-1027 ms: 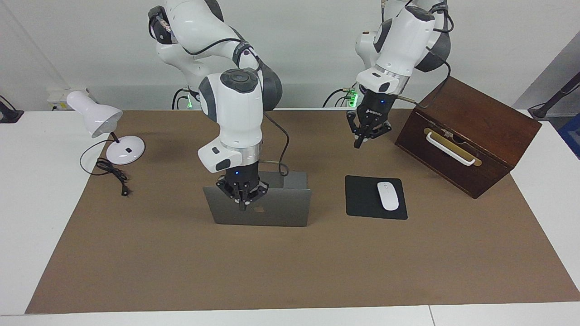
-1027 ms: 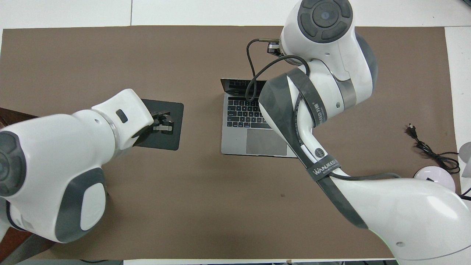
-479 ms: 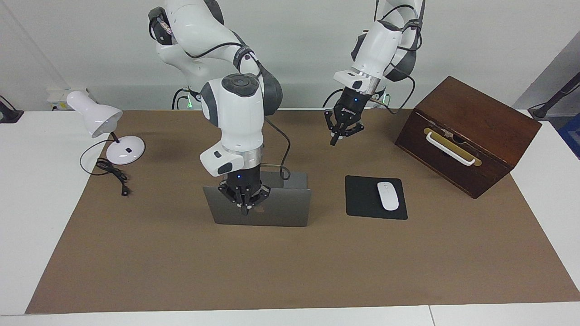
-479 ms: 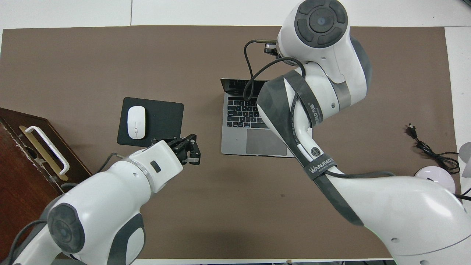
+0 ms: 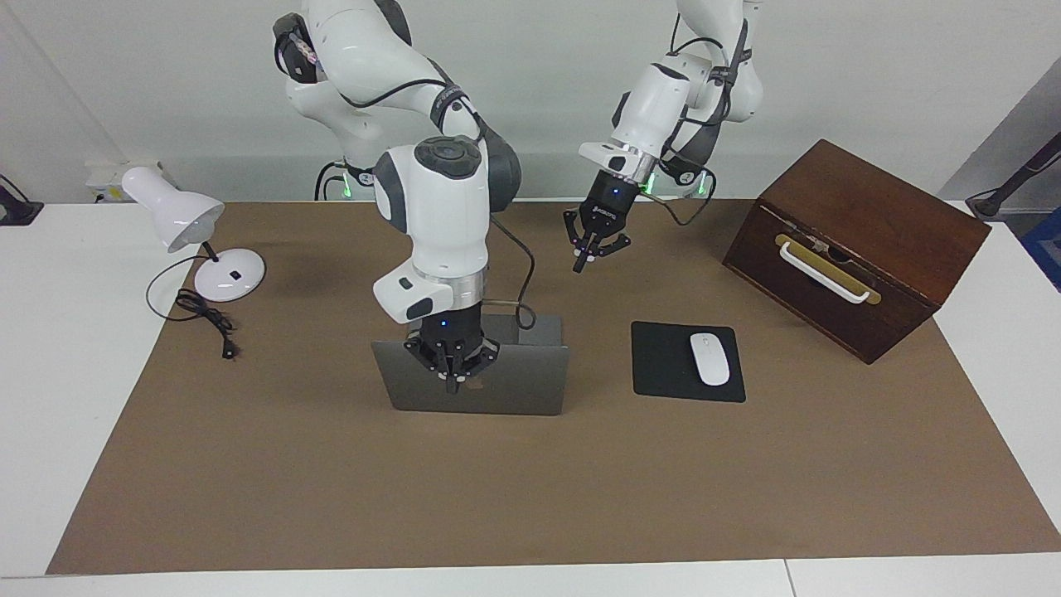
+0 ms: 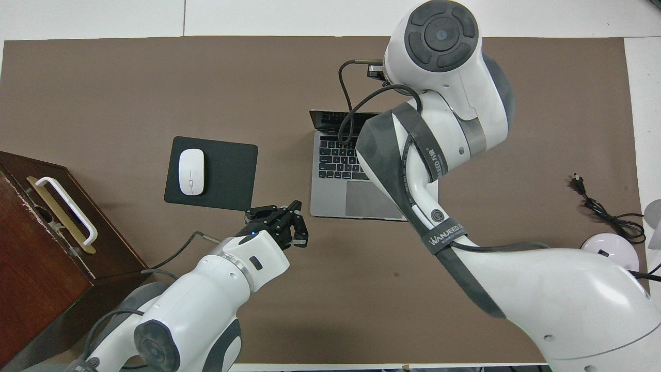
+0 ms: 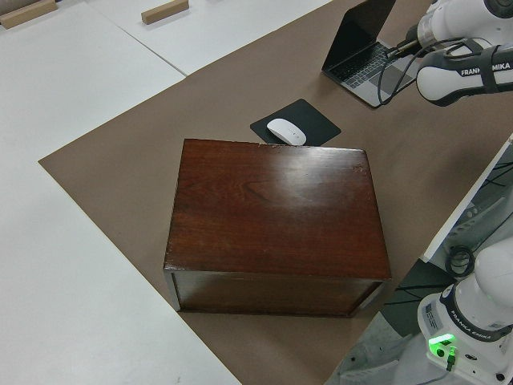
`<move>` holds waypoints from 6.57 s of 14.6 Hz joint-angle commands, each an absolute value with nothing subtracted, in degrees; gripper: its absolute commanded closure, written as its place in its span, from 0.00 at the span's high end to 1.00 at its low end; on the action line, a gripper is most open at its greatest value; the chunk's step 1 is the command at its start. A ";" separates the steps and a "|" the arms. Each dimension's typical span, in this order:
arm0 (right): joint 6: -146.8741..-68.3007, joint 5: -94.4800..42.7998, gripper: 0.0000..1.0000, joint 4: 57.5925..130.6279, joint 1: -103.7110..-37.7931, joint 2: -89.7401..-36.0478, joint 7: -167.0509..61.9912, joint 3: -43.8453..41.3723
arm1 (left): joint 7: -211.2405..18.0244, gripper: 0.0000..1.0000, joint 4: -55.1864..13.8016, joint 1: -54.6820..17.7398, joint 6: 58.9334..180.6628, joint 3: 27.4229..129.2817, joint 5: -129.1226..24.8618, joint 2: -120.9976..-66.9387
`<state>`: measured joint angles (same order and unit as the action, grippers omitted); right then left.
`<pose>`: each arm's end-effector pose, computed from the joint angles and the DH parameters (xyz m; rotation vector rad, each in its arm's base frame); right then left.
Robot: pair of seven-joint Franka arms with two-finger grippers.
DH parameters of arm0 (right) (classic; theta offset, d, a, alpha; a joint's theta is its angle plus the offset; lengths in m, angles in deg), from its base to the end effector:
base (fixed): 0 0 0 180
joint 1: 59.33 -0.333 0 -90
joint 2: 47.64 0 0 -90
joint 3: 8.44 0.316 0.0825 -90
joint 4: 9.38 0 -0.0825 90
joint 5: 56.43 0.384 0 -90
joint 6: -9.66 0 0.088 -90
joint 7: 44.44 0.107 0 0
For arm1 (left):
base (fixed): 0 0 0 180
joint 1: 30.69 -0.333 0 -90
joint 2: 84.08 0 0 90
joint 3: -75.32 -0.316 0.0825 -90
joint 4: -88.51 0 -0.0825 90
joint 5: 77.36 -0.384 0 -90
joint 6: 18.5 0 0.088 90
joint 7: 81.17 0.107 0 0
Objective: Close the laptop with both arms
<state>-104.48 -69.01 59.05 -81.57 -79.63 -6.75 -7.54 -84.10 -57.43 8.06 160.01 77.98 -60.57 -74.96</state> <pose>0.6879 0.2761 0.4873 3.0377 -0.2917 0.4738 0.3825 -0.3049 0.4108 2.5903 -0.5032 0.8664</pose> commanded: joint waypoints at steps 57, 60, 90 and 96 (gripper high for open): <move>-93.79 -49.40 0.00 70.86 -78.93 -74.36 -15.17 -6.86 | -76.59 0.00 -54.40 8.95 181.19 76.91 -71.38 -102.19; -96.67 -49.40 0.00 73.75 -79.10 -74.19 -15.35 -6.86 | -76.59 0.00 -54.40 8.95 181.28 76.91 -71.38 -102.36; -116.11 -49.40 0.00 87.57 -81.91 -74.97 -15.00 -6.86 | -77.21 0.00 -53.88 8.86 181.72 76.91 -71.38 -102.80; -115.32 -49.40 0.00 87.30 -81.74 -74.98 -15.17 -6.86 | -77.21 0.00 -53.79 8.86 181.80 76.99 -71.38 -102.80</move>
<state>-114.60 -50.83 85.28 -81.70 -75.88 -13.56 -6.92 -77.30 -52.33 8.82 181.36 77.57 -70.48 -101.03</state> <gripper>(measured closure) 0.991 0.991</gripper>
